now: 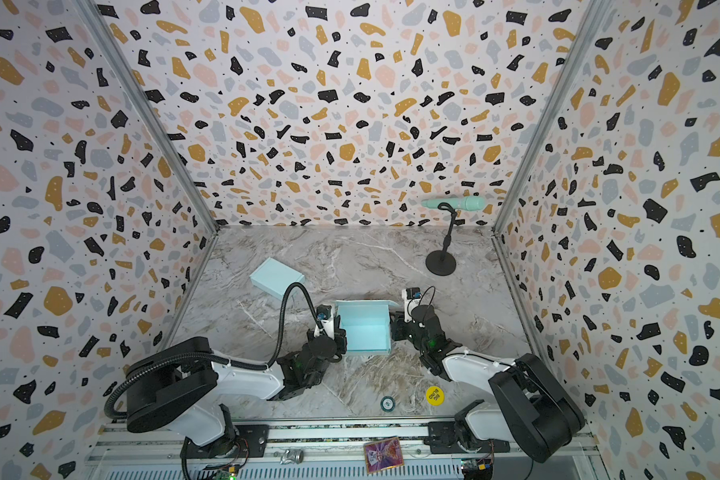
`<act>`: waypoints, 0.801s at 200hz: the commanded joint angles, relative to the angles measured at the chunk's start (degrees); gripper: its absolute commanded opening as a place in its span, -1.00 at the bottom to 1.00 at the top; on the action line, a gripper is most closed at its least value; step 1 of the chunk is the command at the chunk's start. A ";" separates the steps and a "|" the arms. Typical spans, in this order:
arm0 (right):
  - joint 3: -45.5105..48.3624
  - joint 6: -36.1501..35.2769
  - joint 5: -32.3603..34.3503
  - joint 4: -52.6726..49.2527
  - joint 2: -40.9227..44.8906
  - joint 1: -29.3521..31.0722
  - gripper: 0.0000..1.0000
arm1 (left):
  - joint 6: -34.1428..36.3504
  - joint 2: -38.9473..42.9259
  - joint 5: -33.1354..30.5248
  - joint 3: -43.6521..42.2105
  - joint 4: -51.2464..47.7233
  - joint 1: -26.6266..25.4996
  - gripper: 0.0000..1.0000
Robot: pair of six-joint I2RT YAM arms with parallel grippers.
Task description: Fold the paper box
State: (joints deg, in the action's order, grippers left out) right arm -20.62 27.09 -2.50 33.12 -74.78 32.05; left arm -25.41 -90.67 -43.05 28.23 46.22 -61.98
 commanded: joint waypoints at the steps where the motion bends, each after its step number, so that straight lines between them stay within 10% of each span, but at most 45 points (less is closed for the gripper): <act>1: -0.60 -0.34 -0.54 1.07 -0.01 3.32 -0.42 | -2.01 -1.67 3.32 0.25 5.14 -0.60 -1.00; 160: 9.58 2.63 12.49 4.69 5.97 6.66 -0.47 | 4.15 -10.08 -6.46 -5.82 16.95 -5.14 -1.00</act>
State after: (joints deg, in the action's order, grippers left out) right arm -12.62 26.41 6.00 42.19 -74.89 38.70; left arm -23.18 -98.74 -49.01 23.11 65.34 -65.52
